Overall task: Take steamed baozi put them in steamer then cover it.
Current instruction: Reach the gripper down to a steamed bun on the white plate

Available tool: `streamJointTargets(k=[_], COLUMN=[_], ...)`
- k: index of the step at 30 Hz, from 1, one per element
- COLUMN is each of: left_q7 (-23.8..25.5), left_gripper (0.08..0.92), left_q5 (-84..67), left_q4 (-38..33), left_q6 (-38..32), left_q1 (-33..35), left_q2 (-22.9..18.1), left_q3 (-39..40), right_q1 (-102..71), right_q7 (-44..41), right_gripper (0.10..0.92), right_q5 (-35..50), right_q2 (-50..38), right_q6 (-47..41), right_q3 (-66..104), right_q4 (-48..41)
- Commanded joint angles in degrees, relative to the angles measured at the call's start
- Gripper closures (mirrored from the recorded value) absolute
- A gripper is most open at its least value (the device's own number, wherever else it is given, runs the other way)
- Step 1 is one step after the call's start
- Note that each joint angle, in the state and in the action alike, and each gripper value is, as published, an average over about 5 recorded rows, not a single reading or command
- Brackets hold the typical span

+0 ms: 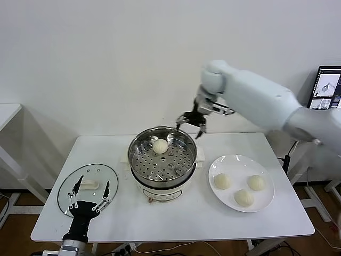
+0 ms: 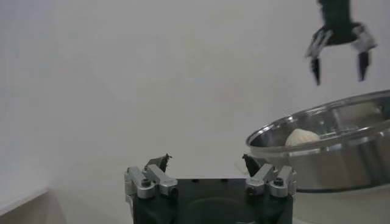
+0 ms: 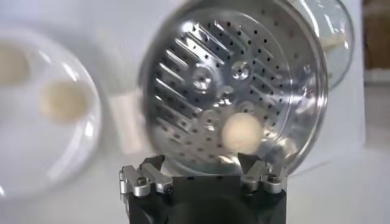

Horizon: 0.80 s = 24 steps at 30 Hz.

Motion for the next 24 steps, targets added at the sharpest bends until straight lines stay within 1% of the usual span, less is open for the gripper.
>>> streamJointTargets(k=[1,6,11,16,24], left_q7=[-0.29,-0.33,-0.35,-0.39,-0.44], left_gripper=[0.177,0.177,0.177,0.177,0.177], left_q5=[0.17,0.41,0.55,0.57,0.56], left_q4=[0.04,-0.28,-0.39,-0.28,0.23], left_q6=[-0.17,-0.28,-0.50,-0.83,-1.19], left_q1=[0.01,0.22,0.58,0.74,0.61], left_q2=[-0.21,-0.71,-0.83,-1.03,-1.05], left_q3=[-0.16,-0.29,-0.43,-0.81,-1.17], right_q1=[-2.18,-6.51,-9.71,-13.27,-16.04], right_q7=[4.75,7.49,9.75,9.58,9.69], right_gripper=[0.203,0.203,0.203,0.203,0.203], right_q5=[16.87,16.40,14.02,9.65,8.44], right_q2=[-12.66,-13.66,-12.40,-10.52,-8.95], right_q6=[-33.12,-35.23,-35.99,-36.08,-36.32], right_q3=[-11.60,-11.99,-11.35,-8.32,-6.72], right_q4=[3.54,4.38,3.50,1.17,-0.64])
